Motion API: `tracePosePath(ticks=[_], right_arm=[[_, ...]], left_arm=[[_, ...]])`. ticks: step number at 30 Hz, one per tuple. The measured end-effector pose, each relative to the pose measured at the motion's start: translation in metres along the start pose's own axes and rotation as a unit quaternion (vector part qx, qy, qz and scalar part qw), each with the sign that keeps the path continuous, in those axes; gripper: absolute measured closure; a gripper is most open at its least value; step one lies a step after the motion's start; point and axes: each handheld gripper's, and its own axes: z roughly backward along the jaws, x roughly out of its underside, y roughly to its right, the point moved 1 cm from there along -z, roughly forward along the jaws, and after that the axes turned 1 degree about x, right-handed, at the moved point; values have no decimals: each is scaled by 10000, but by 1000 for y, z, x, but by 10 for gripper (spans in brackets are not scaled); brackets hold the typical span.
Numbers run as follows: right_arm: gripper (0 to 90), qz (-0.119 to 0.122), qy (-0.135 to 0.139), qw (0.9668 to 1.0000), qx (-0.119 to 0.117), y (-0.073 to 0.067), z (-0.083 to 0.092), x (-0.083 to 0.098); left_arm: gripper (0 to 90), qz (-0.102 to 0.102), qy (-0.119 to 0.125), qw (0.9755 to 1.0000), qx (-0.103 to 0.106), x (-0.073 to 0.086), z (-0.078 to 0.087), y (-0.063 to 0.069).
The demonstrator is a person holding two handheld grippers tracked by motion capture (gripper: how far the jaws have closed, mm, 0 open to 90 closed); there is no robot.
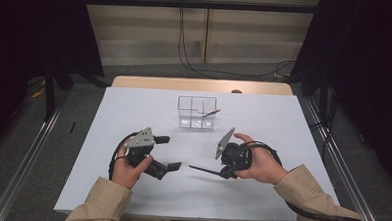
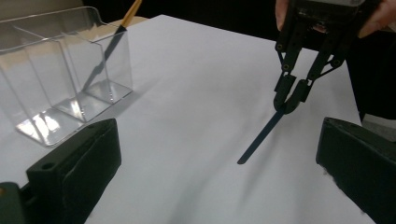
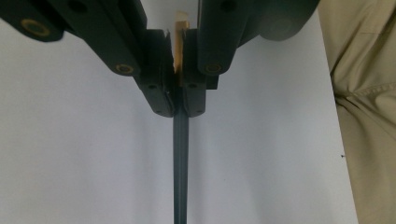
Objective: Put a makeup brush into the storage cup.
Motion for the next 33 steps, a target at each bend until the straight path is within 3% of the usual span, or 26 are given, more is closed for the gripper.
tracePosePath(ticks=[8, 16, 20, 25, 30, 33], right_arm=[[833, 21, 3, 10000, -12, -2, 1, -1], [834, 135, 10, 9999, 0, -2, 0, -2], [834, 178, 38, 9998, -14, -2, 2, -3], [834, 153, 8, 9999, -11, -3, 2, -3], [833, 86, 1, 10000, -26, -4, 2, -3], [833, 169, 29, 9998, -43, -3, 1, -3]], left_arm=[[0, -85, -220, 9995, 192, -6, -7, 2], [0, -161, -686, 9968, 378, -14, -15, 5], [0, -171, -910, 9943, 526, -17, -20, 5], [0, -369, -1322, 9888, 588, -22, -25, 10], [0, -303, -1596, 9852, 544, -26, -28, 10], [4, -254, -1765, 9826, 513, -28, -30, 10]])
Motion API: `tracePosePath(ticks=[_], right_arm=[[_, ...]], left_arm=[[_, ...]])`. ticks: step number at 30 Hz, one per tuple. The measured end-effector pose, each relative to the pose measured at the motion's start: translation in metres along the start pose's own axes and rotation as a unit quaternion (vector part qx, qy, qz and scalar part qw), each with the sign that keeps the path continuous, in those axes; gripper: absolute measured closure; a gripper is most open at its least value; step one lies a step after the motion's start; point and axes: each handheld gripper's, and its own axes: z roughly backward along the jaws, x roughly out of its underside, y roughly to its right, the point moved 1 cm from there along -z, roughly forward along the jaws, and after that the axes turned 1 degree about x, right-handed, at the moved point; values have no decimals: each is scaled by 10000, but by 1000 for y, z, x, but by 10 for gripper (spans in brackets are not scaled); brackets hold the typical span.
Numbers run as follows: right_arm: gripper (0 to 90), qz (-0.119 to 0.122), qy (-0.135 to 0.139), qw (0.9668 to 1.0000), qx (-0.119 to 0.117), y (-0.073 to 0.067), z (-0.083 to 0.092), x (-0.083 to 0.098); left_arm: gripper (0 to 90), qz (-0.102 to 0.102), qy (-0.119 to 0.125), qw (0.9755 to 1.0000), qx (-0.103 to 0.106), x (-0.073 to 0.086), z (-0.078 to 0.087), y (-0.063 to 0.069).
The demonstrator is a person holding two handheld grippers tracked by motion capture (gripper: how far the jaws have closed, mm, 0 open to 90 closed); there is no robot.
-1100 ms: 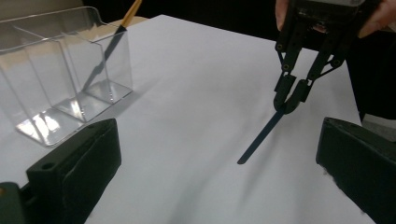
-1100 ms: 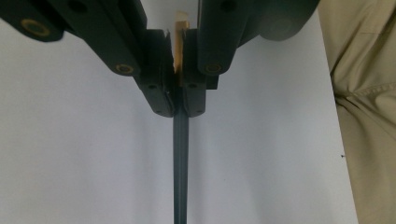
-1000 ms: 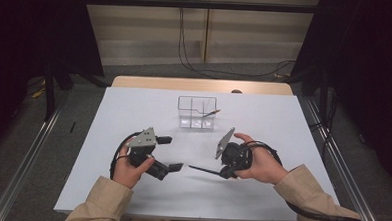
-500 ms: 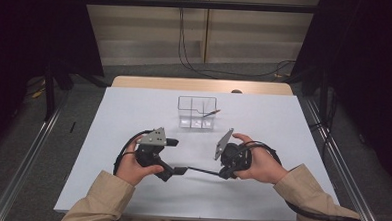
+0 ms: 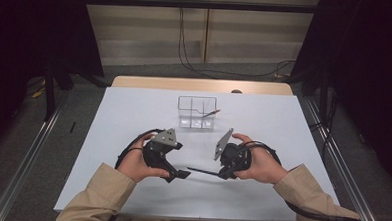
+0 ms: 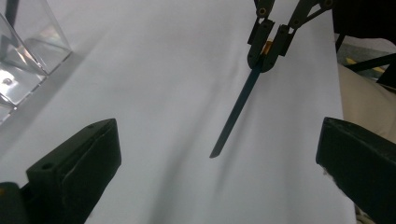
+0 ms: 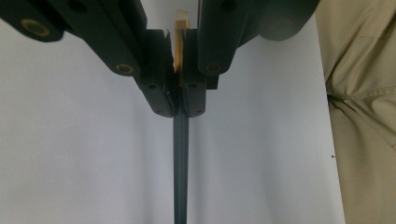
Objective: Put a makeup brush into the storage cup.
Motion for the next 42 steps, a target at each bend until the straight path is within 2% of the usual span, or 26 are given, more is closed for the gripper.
tracePosePath(ticks=[3, 5, 8, 12, 13, 15, 17, 18, 20, 21, 22, 24, 27, 28, 31, 34, 39, 40, 42], right_arm=[[833, -15, 35, 10000, -7, 0, 0, -1], [833, -24, 41, 10000, -20, 0, 0, -1], [833, -3, 32, 10000, -50, -1, 0, -2], [833, -31, 19, 10000, -63, -3, 0, -4], [834, 39, 63, 10000, -46, -2, 0, -4], [833, 60, 52, 9999, -64, -2, 0, -5], [833, 56, 79, 9999, -56, -2, 0, -5], [833, 118, 90, 9999, -61, -2, 0, -5], [833, 96, 92, 9999, -56, -2, 0, -6], [833, 112, 103, 9999, -71, -2, 0, -6], [833, 104, 104, 9999, -68, -2, 1, -6], [833, 113, 128, 9998, -47, -2, 2, -6], [833, 79, 134, 9999, -40, -2, 3, -6], [833, 54, 126, 9999, -43, -3, 3, -6], [833, 66, 121, 9999, -53, -3, 4, -6], [833, 84, 120, 9999, -79, -3, 3, -6], [833, 131, 160, 9998, -71, -3, 2, -7], [833, 144, 159, 9997, -72, -3, 2, -7], [833, 199, 187, 9996, -79, -3, 2, -7]], left_arm=[[36, -53, -204, 9998, -17, -3, -1, 1], [72, -122, -339, 9993, 79, -6, -2, 2], [132, -236, -554, 9981, 105, -11, -3, 3], [193, -373, -908, 9952, 10, -19, -4, 4], [207, -389, -951, 9947, -16, -20, -4, 4], [221, -437, -1065, 9934, 10, -23, -4, 3], [232, -474, -1158, 9921, -59, -25, -4, 4], [242, -469, -1179, 9919, -45, -25, -5, 4], [259, -470, -1319, 9901, 19, -26, -6, 4], [329, -466, -1380, 9893, 101, -26, -6, 4], [352, -418, -1429, 9888, 115, -26, -7, 4], [354, -390, -1515, 9876, 127, -26, -8, 4], [376, -458, -1670, 9847, 172, -27, -11, 4], [387, -543, -1755, 9828, 163, -27, -12, 5], [439, -578, -1854, 9808, 192, -28, -14, 5], [492, -630, -1880, 9799, 201, -30, -15, 5], [536, -721, -2000, 9768, 249, -31, -19, 6], [543, -720, -2001, 9768, 244, -32, -20, 7], [567, -807, -2070, 9747, 256, -33, -21, 6]])
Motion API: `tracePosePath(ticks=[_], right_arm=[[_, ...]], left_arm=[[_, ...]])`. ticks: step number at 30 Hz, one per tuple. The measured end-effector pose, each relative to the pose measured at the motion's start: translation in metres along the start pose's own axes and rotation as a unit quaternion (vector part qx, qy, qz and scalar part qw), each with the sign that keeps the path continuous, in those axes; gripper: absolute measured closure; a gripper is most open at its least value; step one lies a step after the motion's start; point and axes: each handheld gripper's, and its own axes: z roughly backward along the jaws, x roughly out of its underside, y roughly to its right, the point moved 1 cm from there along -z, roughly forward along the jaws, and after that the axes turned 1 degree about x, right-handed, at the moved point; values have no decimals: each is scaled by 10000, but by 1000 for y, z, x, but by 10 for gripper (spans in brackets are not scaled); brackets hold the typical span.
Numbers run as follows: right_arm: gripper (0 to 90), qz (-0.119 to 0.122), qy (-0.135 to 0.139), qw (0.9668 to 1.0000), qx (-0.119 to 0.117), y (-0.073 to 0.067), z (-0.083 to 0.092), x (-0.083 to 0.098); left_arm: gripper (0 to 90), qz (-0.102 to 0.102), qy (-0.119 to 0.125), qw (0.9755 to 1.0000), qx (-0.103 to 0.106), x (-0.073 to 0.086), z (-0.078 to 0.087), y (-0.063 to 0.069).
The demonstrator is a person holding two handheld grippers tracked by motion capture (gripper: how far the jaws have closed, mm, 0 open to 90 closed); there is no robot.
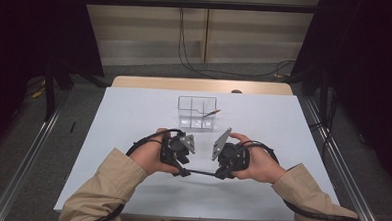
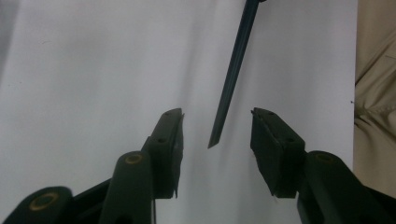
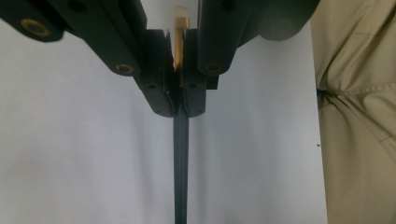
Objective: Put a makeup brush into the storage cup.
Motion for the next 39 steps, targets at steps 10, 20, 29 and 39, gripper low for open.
tracePosePath(ticks=[10, 20, 29, 39], right_arm=[[833, -45, 33, 10000, -12, 1, 1, 0], [832, -70, 62, 9999, -42, 1, 2, -1], [833, -42, 80, 10000, -27, -1, 6, -2], [834, 91, 198, 9998, -43, 0, 11, -4]], left_arm=[[710, -229, -188, 9995, 99, -5, -6, 3], [815, -203, -233, 9995, 95, -6, -10, 2], [818, -173, -273, 9993, 162, -6, -16, 4], [791, -296, -323, 9989, 153, -8, -18, 4]])
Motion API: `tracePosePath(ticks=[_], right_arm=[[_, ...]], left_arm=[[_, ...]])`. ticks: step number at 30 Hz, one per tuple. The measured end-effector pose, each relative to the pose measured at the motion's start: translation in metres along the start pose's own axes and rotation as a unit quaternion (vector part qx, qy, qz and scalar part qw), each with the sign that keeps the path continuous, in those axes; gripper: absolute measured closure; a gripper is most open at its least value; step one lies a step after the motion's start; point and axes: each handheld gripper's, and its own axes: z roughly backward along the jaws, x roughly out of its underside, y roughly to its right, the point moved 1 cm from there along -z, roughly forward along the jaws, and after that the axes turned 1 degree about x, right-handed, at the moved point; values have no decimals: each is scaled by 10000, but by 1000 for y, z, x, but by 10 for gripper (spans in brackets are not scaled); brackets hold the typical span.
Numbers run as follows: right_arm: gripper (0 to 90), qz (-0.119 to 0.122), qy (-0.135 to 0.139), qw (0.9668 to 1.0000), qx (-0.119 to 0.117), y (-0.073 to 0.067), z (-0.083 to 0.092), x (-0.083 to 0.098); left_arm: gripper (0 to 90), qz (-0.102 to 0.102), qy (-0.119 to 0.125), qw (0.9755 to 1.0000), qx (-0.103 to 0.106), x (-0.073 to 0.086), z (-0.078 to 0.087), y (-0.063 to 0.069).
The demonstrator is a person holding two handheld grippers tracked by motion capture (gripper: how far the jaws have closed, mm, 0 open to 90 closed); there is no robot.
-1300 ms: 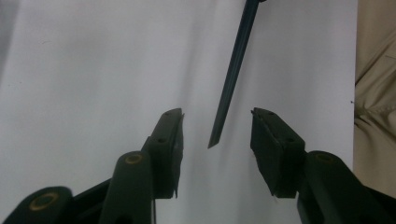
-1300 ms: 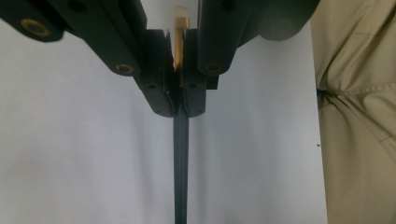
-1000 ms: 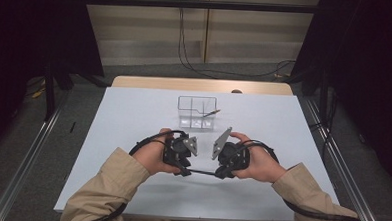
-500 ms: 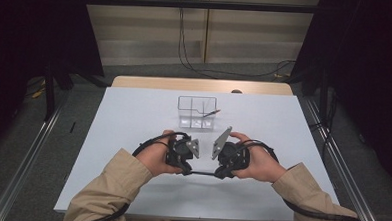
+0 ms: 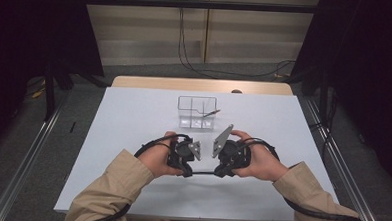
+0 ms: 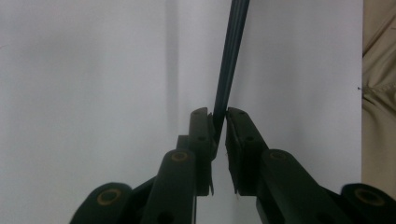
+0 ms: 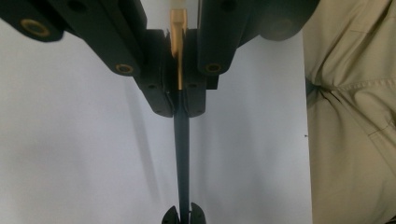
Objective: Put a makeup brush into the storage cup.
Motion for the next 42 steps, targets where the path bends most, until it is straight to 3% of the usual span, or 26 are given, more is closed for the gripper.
tracePosePath(ticks=[9, 10, 12, 13, 15, 21, 26, 28, 30, 32, 38, 42], right_arm=[[833, 28, 81, 10000, -6, 1, 2, 0], [832, 22, 98, 9999, -6, 1, 1, 1], [829, 31, 133, 9999, -12, 2, 1, 2], [822, -18, 144, 9999, -33, 2, 1, 2], [815, -77, 192, 9998, -60, 2, 1, 3], [789, -64, 355, 9993, -86, 5, 1, 5], [696, -87, 405, 9991, -87, 6, 1, 6], [665, -210, 403, 9989, -80, 5, 2, 7], [591, -166, 387, 9991, -18, 8, 2, 9], [547, -253, 387, 9989, -46, 8, 2, 10], [301, -372, 378, 9985, 118, 12, 3, 13], [179, -396, 499, 9978, 186, 14, 4, 15]], left_arm=[[832, 92, -73, 9999, -22, -2, 0, 4], [836, 32, -83, 9999, -59, -2, 0, 4], [843, 50, -92, 9999, 32, -2, 0, 6], [851, -84, -171, 9998, 29, -3, 1, 5], [856, -105, -201, 9997, 43, -3, 1, 6], [859, -60, -253, 9996, 144, -4, 1, 7], [860, -23, -239, 9996, 156, -4, 2, 7], [860, -9, -265, 9995, 151, -3, 2, 6], [860, 33, -249, 9996, 147, -2, 3, 6], [859, 84, -217, 9996, 148, -2, 3, 6], [859, 129, -192, 9997, 91, 0, 3, 6], [859, 126, -164, 9997, 97, 1, 4, 6]])
